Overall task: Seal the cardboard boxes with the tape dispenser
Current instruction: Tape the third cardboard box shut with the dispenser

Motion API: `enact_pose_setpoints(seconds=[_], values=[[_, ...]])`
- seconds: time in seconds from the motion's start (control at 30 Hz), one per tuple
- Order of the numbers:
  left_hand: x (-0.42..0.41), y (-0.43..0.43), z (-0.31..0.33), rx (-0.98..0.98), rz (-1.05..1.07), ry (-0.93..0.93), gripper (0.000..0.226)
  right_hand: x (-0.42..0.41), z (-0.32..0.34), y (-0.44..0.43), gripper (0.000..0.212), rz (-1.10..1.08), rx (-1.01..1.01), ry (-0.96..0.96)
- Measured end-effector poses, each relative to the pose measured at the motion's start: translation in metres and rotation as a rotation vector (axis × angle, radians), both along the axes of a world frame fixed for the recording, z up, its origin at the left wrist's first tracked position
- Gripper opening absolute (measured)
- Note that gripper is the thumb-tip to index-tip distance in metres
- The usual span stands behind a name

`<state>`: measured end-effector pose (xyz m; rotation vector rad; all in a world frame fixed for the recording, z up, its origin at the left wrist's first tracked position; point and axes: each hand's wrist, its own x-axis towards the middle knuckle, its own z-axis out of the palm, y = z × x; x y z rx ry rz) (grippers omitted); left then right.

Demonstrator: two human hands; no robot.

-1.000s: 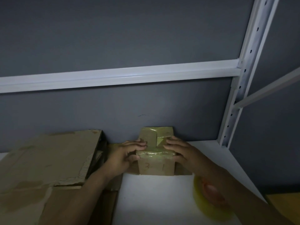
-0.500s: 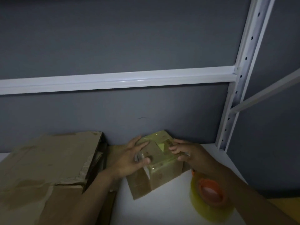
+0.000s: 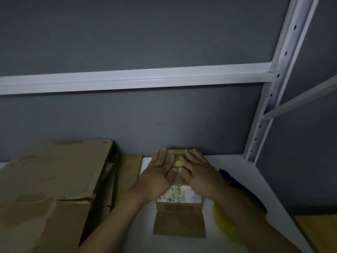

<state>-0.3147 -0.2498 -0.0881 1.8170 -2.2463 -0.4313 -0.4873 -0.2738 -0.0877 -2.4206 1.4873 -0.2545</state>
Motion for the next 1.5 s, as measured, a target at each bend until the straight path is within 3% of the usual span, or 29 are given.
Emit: enact_pose_setpoints(seconds=[0.13,0.27,0.37,0.47,0.53,0.6,0.67,0.73,0.8,0.93,1.03,1.17,1.33,1.43,1.5], values=[[0.001,-0.005,0.001,0.056,0.061,0.097,0.067,-0.006,0.000,0.000,0.066,-0.141,0.254,-0.370],[-0.005,-0.005,-0.008,0.031,0.180,0.448,0.071,-0.013,-0.009,0.007,0.074,-0.296,0.511,-0.828],[-0.001,-0.007,-0.019,0.099,0.291,0.801,0.073,-0.014,-0.012,0.010,0.075,-0.379,0.555,-0.941],[0.007,-0.005,-0.025,0.279,0.307,1.019,0.075,-0.018,-0.019,0.018,0.065,-0.411,0.595,-0.945],[0.009,-0.001,-0.025,0.378,0.301,1.000,0.062,-0.020,-0.017,0.026,0.055,-0.431,0.616,-0.892],[0.008,0.003,-0.021,0.337,0.323,0.830,0.071,-0.020,-0.008,0.033,0.057,-0.423,0.623,-0.791],[0.006,0.012,-0.014,0.167,0.310,0.664,0.063,-0.019,0.005,0.041,0.047,-0.393,0.556,-0.690],[0.005,0.025,-0.010,-0.031,0.283,0.619,0.042,-0.020,0.011,0.046,0.039,-0.383,0.456,-0.665],[0.005,0.038,-0.008,-0.174,0.243,0.691,0.033,-0.021,0.011,0.046,0.043,-0.401,0.397,-0.724],[0.012,0.049,-0.004,-0.227,0.139,0.875,0.060,-0.015,0.018,0.042,0.076,-0.529,0.357,-1.030],[0.010,0.058,0.009,-0.237,0.215,0.924,0.049,-0.009,0.025,0.047,0.047,-0.533,0.240,-1.145],[0.001,0.068,0.012,-0.422,0.385,1.047,0.025,-0.005,0.019,0.059,0.020,-0.369,0.203,-1.196],[0.011,0.068,-0.014,-0.310,0.357,0.991,0.062,-0.005,-0.002,0.067,0.057,-0.228,0.258,-1.181],[0.016,0.074,-0.038,-0.216,0.306,0.937,0.066,-0.010,-0.007,0.076,0.048,-0.237,0.304,-1.154],[0.020,0.080,-0.046,-0.231,0.372,0.915,0.056,-0.017,-0.006,0.077,0.032,-0.338,0.314,-1.145]])
